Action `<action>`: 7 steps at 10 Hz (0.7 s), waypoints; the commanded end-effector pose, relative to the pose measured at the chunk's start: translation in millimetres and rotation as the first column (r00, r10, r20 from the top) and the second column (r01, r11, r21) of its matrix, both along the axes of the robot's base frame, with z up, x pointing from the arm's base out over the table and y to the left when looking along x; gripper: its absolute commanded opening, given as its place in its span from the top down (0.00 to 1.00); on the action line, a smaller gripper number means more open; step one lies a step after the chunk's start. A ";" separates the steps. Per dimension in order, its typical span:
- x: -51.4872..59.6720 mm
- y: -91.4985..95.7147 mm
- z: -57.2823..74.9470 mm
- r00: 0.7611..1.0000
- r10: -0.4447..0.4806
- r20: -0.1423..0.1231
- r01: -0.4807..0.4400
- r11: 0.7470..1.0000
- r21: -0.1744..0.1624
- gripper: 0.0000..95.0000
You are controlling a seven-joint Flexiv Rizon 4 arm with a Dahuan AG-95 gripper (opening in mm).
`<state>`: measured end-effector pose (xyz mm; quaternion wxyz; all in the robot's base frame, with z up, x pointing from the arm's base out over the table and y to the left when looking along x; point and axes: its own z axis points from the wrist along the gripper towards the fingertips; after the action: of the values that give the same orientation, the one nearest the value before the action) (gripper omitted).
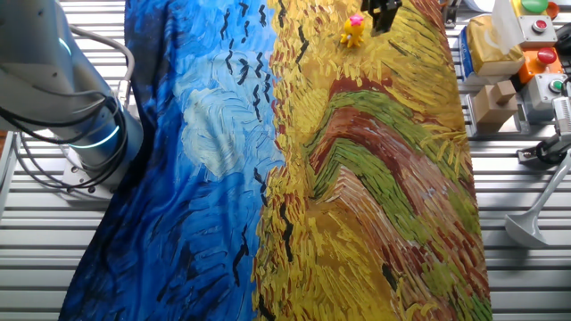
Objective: Grasp the moving object
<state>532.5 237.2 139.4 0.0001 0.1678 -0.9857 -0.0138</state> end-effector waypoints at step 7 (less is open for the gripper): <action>11.2 66.5 -26.6 0.998 0.065 0.007 -0.065 0.996 0.053 0.20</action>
<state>544.6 304.9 111.8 -0.0041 0.1955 -0.9797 -0.0436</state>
